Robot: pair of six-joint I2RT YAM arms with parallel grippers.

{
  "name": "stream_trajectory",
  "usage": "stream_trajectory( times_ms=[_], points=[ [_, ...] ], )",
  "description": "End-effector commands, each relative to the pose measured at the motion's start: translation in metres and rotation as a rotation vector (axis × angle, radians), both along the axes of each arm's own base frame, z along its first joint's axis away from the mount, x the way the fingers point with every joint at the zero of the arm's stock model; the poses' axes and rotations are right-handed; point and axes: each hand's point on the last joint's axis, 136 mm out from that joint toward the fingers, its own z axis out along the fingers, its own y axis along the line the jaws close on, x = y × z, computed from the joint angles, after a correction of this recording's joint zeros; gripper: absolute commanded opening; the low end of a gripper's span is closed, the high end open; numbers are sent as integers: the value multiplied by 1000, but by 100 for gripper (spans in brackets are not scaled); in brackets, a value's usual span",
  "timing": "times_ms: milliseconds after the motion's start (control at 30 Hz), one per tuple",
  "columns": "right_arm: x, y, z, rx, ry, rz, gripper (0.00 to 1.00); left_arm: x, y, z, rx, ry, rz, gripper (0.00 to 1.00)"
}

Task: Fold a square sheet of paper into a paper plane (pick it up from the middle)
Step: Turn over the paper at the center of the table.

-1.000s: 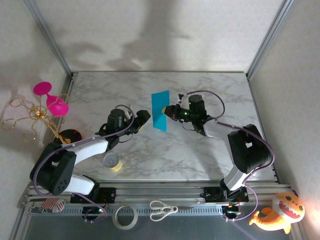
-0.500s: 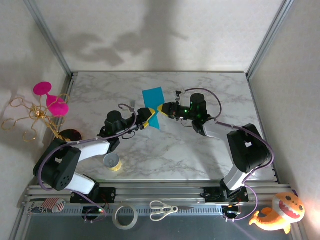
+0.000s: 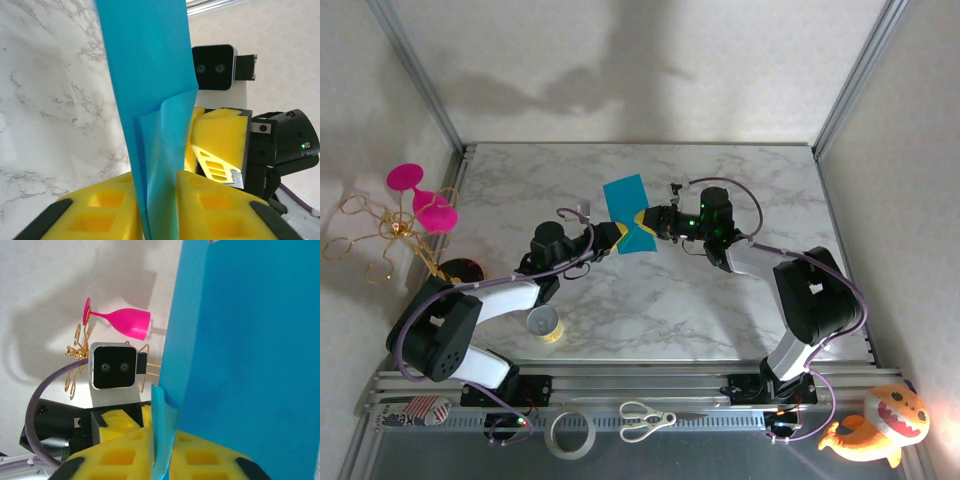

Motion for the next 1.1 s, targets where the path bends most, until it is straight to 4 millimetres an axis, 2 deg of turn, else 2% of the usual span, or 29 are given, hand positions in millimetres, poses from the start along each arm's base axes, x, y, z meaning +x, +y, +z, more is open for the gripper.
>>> stream_trajectory(
  times_ms=[0, 100, 233, 333, 467, 567, 667, 767, 867, 967, 1067],
  points=[
    [3, -7, -11, -42, 9, -21, 25, 3, 1, 13, 14, -43, 12, 16],
    [14, -24, -21, -117, 9, -102, 36, 7, 6, 9, 64, -40, 34, 11],
    [35, -66, -39, -318, -25, -292, 50, 14, 19, -8, 261, -18, 74, 8],
    [48, -100, -42, -491, -83, -434, 59, 20, 42, -28, 539, 17, 124, 7],
    [55, -134, -32, -631, -164, -579, 72, 26, 83, -40, 935, 59, 213, 6],
    [57, -151, -27, -686, -190, -657, 77, 29, 107, -40, 1203, 89, 271, 7],
    [56, -161, -25, -711, -199, -698, 80, 32, 123, -38, 1441, 111, 319, 7],
    [54, -165, -27, -723, -191, -715, 80, 37, 125, -35, 1624, 110, 351, 7],
    [53, -167, -33, -729, -172, -723, 80, 41, 113, -44, 1689, 113, 337, 7],
    [52, -171, -37, -737, -157, -740, 80, 44, 94, -64, 1684, 127, 287, 7],
    [50, -173, -40, -737, -144, -751, 80, 42, 57, -91, 1520, 169, 181, 10]
  ],
)
